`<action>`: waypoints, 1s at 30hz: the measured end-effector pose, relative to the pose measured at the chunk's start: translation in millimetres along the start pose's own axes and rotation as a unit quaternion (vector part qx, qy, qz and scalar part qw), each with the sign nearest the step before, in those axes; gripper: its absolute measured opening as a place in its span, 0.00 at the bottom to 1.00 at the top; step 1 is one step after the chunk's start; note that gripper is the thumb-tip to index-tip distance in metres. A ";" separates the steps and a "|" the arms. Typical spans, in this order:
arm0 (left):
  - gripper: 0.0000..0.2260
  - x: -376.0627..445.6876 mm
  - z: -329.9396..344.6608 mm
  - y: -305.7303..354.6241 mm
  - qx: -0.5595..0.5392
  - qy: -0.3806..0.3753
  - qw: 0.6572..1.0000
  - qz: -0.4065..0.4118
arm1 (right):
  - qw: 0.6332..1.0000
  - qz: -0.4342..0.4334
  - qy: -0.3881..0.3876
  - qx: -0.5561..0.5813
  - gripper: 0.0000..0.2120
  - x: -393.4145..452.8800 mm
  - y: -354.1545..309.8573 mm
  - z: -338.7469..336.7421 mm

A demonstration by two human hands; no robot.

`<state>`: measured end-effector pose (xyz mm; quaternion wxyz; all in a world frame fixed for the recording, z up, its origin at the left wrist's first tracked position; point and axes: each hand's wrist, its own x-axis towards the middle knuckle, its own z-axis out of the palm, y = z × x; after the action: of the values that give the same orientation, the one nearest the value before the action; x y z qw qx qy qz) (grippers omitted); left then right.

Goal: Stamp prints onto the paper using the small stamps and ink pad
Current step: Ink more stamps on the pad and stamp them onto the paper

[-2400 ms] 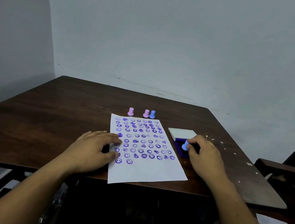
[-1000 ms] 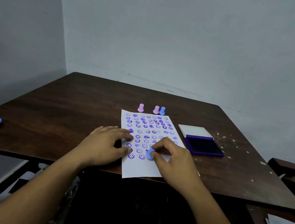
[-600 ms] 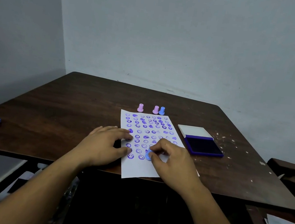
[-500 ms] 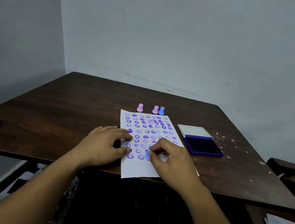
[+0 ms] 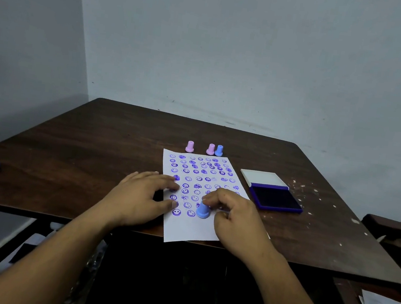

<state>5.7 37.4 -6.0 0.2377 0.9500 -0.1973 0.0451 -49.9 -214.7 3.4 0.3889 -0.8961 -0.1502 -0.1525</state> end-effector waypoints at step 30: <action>0.28 -2.4 2.0 0.6 0.002 0.010 1.000 -0.007 | 0.997 0.035 0.075 -0.001 0.06 116.2 5.7 -33.2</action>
<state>3.2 36.8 -7.9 0.2377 0.9515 -0.1881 0.0531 52.6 -225.5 66.6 0.4036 -0.8871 -0.0884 -0.2059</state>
